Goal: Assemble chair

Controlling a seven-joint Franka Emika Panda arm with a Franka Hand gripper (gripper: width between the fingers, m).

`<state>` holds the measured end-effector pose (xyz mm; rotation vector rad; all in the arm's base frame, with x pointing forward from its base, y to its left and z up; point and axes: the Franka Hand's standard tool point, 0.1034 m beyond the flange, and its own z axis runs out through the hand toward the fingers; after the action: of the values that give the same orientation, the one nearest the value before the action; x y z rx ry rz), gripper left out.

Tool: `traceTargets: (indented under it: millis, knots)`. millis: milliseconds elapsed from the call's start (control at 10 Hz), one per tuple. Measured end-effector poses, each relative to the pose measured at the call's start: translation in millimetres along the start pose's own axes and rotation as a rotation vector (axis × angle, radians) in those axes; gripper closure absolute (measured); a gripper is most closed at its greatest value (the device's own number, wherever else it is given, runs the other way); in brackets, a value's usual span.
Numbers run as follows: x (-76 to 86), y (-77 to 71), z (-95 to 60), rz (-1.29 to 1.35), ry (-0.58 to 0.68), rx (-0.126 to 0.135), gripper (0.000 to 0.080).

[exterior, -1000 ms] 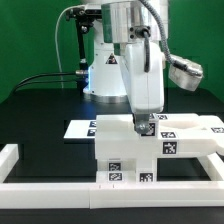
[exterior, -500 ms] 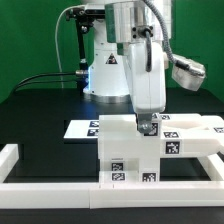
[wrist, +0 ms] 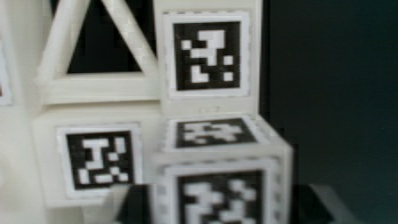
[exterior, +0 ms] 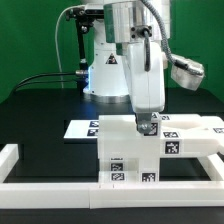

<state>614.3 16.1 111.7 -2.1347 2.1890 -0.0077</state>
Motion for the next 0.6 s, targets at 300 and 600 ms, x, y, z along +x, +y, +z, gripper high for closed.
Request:
traceTargets:
  millis: [300,600]
  knots:
    - [0.3,0.7,1.8,0.0,0.001,-0.003,0.0192]
    - [0.5,1.1,2.7,0.0,0.002,-0.004,0.0152]
